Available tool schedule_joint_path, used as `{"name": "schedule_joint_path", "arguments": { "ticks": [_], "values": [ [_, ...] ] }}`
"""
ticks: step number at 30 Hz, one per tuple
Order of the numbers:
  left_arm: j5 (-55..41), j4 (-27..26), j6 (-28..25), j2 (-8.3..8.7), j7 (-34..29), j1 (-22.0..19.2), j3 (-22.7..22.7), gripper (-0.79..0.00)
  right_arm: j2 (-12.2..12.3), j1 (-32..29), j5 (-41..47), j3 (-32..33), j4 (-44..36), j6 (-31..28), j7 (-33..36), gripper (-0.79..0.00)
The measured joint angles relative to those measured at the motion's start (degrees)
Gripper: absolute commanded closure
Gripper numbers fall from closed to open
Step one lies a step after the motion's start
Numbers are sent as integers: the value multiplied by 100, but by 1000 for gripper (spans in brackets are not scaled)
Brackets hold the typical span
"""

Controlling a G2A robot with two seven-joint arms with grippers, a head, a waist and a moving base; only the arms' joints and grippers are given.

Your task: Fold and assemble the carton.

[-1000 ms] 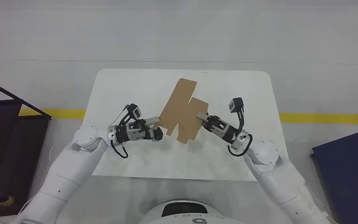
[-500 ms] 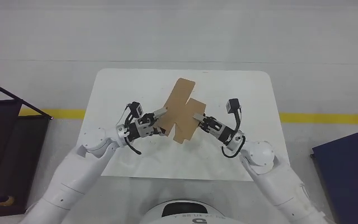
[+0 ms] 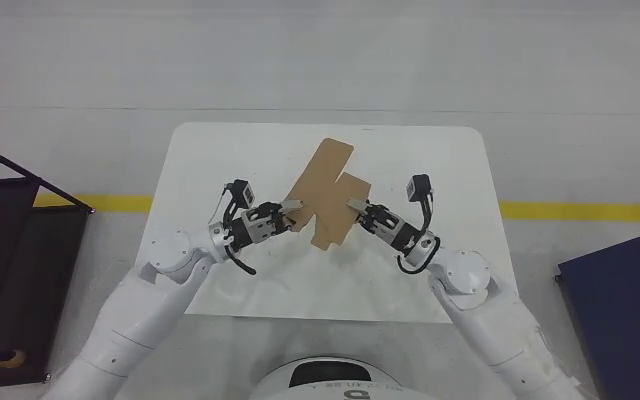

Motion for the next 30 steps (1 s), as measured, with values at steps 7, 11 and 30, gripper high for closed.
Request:
{"name": "schedule_joint_path", "arguments": {
  "ticks": [7, 11, 30],
  "values": [
    [-68, 81, 136, -67, 303, -96, 46, -222, -19, -3, -231, -44, -56, 56, -29, 0],
    [-7, 121, 220, -105, 375, -195, 112, -225, -29, -10, -293, -49, -74, 84, -56, 0],
    [108, 229, 294, -230, 451, -330, 181, 0, -74, -73, -302, 13, -147, 131, -57, -785]
  ]
}}
